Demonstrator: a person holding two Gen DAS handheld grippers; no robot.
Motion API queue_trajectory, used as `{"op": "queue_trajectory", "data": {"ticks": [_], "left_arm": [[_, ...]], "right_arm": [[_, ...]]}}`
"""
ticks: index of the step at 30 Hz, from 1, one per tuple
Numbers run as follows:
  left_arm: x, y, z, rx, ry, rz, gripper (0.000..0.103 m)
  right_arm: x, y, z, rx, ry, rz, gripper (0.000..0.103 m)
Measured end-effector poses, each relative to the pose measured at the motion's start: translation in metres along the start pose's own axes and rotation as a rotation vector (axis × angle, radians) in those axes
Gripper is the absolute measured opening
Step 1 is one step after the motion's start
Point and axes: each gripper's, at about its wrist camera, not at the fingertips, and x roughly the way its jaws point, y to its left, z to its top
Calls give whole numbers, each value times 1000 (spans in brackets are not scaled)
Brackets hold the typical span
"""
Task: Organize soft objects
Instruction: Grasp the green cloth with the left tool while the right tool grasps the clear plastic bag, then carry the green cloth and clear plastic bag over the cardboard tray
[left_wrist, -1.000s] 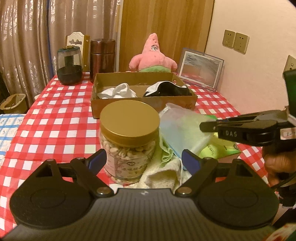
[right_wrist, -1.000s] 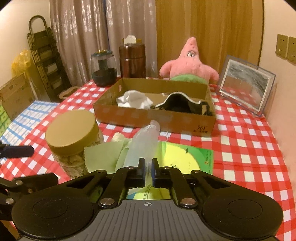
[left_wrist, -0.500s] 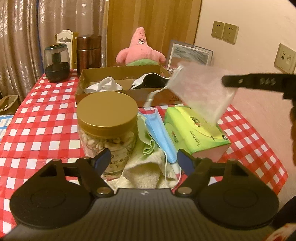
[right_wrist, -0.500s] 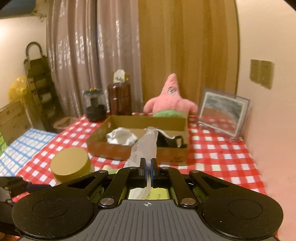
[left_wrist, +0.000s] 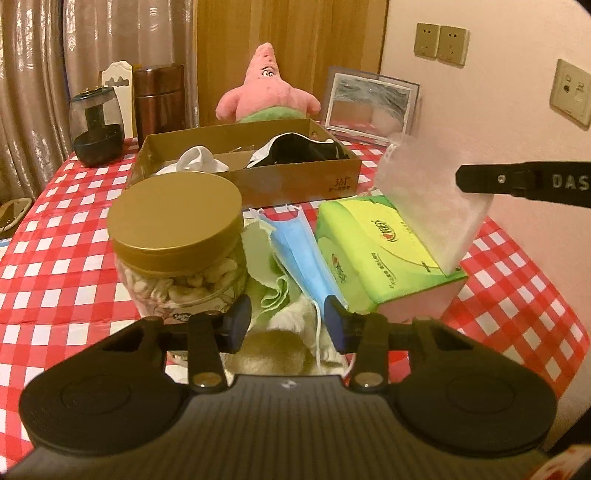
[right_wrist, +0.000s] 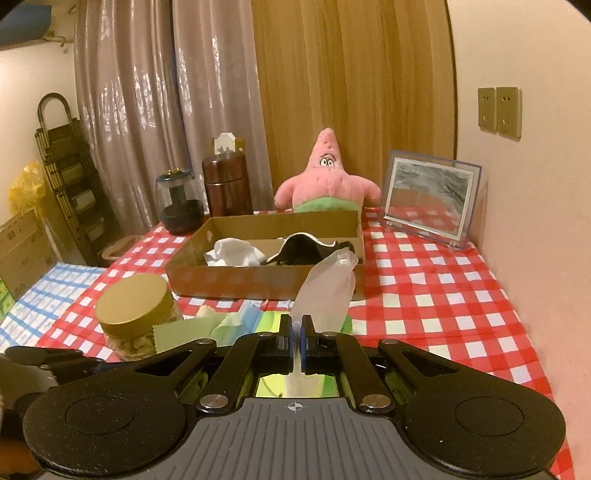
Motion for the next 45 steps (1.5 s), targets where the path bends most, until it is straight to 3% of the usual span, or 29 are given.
{"op": "queue_trajectory", "data": {"ticks": [11, 16, 24, 35, 45], "left_arm": [[27, -9, 5, 30, -3, 93, 16], [29, -11, 6, 45, -3, 88, 3], [3, -10, 18, 27, -30, 17, 1], [-54, -5, 71, 71, -130, -60, 1], [-82, 6, 113, 90, -158, -116, 1]], "right_arm": [[6, -1, 0, 0, -2, 12, 3], [7, 2, -1, -11, 0, 17, 3], [2, 3, 4, -26, -15, 10, 3], [-19, 11, 24, -35, -68, 19, 3], [-34, 17, 45, -59, -99, 48, 3]]}}
